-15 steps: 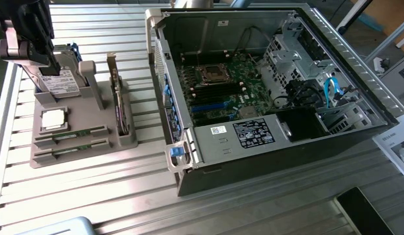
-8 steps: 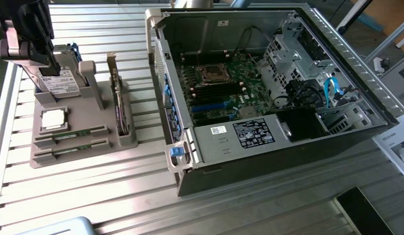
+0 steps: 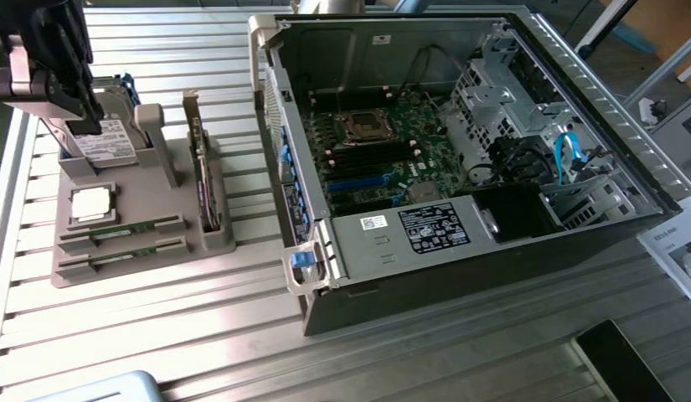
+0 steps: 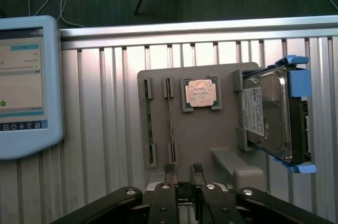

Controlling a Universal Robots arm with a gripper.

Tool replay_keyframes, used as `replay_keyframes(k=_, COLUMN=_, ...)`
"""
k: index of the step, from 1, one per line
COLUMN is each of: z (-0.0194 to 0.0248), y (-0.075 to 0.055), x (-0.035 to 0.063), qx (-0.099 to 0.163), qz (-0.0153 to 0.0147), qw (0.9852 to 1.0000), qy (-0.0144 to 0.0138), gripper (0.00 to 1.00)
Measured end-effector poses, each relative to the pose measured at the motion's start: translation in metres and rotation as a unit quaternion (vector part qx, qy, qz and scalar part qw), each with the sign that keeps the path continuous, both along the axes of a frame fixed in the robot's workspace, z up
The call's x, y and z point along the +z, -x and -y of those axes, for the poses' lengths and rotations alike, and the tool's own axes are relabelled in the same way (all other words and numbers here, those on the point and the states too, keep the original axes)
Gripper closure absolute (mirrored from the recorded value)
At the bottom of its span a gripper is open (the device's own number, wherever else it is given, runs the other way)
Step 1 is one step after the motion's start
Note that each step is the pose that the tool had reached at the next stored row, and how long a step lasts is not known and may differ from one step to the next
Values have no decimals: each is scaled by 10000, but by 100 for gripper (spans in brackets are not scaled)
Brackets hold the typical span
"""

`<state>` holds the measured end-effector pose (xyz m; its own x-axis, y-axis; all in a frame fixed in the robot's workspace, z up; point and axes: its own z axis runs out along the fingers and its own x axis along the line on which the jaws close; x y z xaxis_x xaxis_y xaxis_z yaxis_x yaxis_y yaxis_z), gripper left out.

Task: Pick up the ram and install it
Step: 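Pick up the ram and move it above insertion slot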

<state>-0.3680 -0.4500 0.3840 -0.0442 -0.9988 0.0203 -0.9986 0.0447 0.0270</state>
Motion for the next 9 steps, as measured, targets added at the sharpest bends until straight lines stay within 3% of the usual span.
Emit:
replay_keyframes(k=6, z=1, y=0, x=-7, qx=1, qz=0, qw=10000, qy=5, gripper=76)
replay_keyframes(k=9, z=0, y=0, x=-67, qx=26, qz=8, qw=10000, qy=16, gripper=76)
